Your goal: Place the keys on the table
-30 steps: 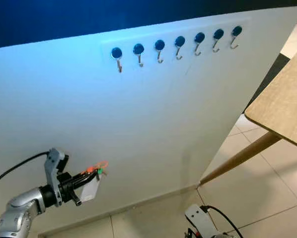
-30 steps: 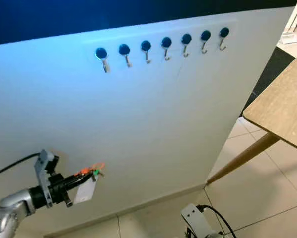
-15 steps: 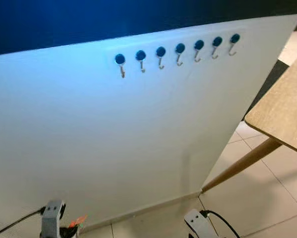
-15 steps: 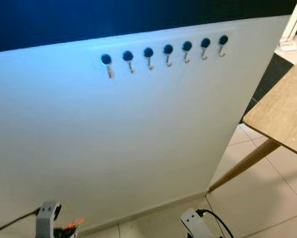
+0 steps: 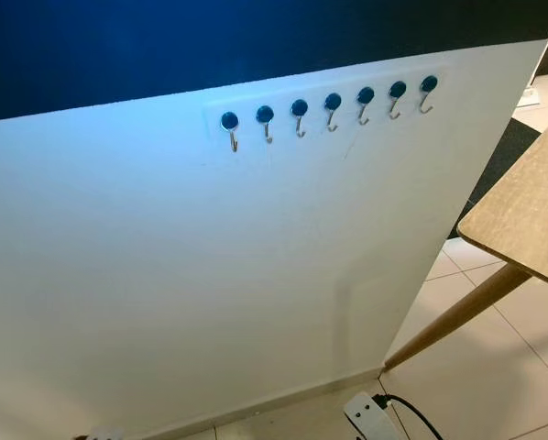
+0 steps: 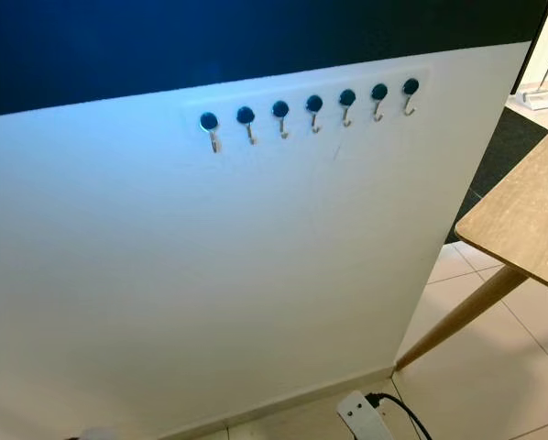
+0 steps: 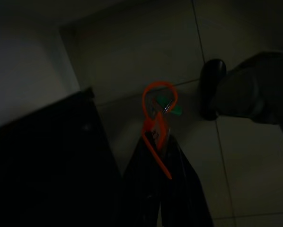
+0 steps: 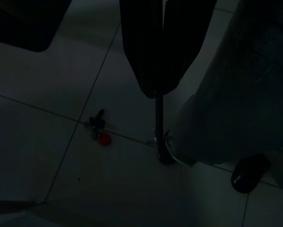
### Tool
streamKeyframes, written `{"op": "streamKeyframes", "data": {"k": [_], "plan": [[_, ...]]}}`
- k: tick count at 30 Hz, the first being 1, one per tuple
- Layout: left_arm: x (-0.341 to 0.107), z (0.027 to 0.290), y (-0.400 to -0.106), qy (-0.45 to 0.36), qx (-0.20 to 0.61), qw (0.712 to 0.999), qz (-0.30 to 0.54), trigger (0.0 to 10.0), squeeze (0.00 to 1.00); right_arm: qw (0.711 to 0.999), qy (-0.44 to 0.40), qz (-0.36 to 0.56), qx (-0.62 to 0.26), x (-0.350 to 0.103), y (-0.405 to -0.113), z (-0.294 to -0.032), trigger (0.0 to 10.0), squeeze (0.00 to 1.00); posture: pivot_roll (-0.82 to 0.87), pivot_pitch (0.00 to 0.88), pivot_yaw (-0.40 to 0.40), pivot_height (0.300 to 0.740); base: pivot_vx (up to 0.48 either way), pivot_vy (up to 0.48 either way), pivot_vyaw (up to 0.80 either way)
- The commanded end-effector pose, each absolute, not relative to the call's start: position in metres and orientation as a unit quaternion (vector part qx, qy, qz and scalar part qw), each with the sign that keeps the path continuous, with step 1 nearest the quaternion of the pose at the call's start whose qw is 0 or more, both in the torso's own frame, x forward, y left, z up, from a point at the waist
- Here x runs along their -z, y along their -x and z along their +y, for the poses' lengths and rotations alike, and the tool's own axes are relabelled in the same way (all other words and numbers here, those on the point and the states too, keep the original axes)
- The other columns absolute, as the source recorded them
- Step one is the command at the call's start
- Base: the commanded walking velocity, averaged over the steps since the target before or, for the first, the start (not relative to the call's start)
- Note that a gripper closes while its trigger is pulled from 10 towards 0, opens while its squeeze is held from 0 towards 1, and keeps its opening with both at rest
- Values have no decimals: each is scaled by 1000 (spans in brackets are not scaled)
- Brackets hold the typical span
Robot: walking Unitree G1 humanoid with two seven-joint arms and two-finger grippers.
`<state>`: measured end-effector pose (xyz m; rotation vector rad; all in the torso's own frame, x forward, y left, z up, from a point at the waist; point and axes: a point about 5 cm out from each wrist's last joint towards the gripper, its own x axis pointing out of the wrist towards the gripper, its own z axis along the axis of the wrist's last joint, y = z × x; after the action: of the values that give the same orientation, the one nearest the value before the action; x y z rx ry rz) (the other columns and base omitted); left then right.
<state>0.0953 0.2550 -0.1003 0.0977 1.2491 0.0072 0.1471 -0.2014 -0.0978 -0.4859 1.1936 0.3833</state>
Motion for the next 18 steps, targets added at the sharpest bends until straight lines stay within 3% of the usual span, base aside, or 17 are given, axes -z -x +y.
{"op": "streamKeyframes", "data": {"k": [1, 18], "plan": [[102, 254, -92, -56, -6, 806, 590, 10000, 0, 763, 220, 581, -179, 104, -130, -201, 10000, 0, -22, 4, 75, 740, -240, 0, 0], [102, 253, -96, -88, 9, 802, 591, 10000, 0, 765, 219, 581, -170, 104, -131, -200, 10000, 0, -23, 1, 81, 740, -318, 0, 0]]}}
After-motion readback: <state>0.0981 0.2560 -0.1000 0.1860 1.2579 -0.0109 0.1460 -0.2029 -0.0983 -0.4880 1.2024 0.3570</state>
